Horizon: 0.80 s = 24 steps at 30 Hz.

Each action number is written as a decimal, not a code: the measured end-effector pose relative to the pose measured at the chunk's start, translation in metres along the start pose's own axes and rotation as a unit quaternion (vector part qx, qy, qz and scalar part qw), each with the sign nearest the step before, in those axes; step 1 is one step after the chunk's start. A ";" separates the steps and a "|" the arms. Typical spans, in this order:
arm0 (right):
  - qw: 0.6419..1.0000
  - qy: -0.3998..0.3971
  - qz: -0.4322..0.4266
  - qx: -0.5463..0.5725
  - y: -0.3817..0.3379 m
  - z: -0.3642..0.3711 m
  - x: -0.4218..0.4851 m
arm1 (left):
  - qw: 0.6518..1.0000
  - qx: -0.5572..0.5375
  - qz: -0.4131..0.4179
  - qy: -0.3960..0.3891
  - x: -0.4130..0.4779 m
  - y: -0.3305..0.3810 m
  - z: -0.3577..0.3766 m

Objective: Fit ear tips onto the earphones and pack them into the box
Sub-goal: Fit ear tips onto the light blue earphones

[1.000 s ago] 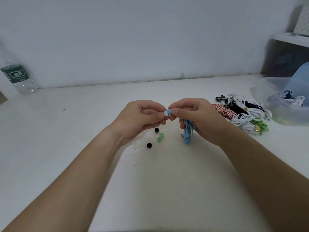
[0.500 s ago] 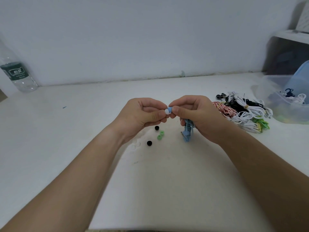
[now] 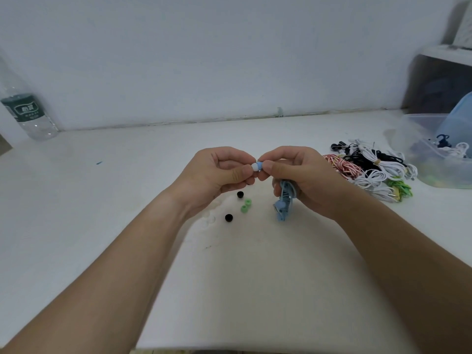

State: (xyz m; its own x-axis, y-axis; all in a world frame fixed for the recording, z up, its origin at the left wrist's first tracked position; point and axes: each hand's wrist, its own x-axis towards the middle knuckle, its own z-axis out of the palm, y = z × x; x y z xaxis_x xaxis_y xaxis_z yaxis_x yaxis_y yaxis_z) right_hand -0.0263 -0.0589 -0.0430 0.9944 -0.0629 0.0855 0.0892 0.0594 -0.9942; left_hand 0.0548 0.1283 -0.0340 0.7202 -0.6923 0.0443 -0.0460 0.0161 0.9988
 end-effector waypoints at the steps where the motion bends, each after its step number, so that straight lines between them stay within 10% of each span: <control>1: 1.000 -0.007 0.007 0.002 -0.001 0.000 -0.001 | 1.000 0.000 0.000 -0.005 0.000 -0.001 -0.001; 24: 0.983 0.146 0.029 0.106 -0.009 0.000 0.000 | 0.968 0.241 0.074 0.004 -0.004 -0.005 0.037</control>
State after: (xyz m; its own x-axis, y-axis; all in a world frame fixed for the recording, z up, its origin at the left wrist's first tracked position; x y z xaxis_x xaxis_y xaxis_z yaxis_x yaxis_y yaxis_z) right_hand -0.0268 -0.0596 -0.0340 0.9422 -0.3341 -0.0238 0.0738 0.2764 -0.9582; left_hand 0.0268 0.1047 -0.0404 0.6855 -0.7032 0.1889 -0.4653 -0.2236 0.8564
